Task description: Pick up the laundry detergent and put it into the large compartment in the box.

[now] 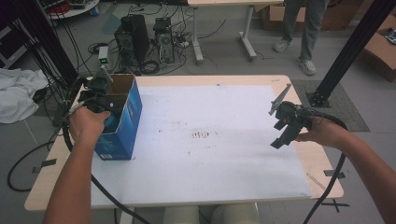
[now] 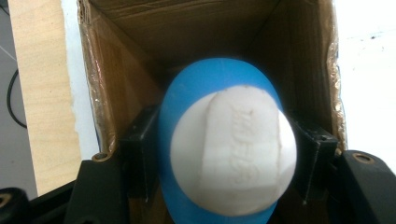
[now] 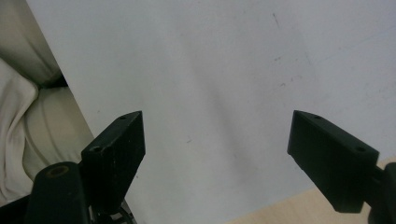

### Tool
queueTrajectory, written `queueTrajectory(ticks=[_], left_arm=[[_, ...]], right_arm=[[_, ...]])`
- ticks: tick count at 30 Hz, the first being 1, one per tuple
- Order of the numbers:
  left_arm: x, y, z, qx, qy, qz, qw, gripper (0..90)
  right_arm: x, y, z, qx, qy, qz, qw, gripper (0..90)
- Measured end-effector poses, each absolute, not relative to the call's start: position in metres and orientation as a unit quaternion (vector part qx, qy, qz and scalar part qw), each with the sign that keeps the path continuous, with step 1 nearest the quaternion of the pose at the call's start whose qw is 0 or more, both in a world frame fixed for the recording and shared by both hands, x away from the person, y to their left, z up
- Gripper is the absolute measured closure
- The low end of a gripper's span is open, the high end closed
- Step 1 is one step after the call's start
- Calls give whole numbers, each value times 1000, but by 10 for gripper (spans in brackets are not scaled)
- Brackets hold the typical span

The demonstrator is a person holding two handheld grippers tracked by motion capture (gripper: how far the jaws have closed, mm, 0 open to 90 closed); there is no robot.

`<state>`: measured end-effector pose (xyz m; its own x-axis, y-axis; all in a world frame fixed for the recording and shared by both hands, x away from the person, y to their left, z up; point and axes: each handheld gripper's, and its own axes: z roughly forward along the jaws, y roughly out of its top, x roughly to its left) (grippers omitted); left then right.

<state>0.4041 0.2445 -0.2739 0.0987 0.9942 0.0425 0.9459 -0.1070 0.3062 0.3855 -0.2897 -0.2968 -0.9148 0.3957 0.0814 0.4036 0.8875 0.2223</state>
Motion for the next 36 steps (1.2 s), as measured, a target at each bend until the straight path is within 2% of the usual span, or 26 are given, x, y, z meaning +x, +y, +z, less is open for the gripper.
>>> queueTrajectory(ticks=[22, 27, 36], left_arm=[[403, 250, -264, 719, 674, 129, 114, 362], [402, 250, -261, 719, 673, 124, 120, 310], [400, 252, -247, 719, 670, 129, 129, 296]], right_arm=[[385, -290, -298, -204, -971, -120, 18, 191], [384, -288, -298, -202, -972, -118, 19, 191], [383, -290, -297, -204, -971, -120, 18, 191]])
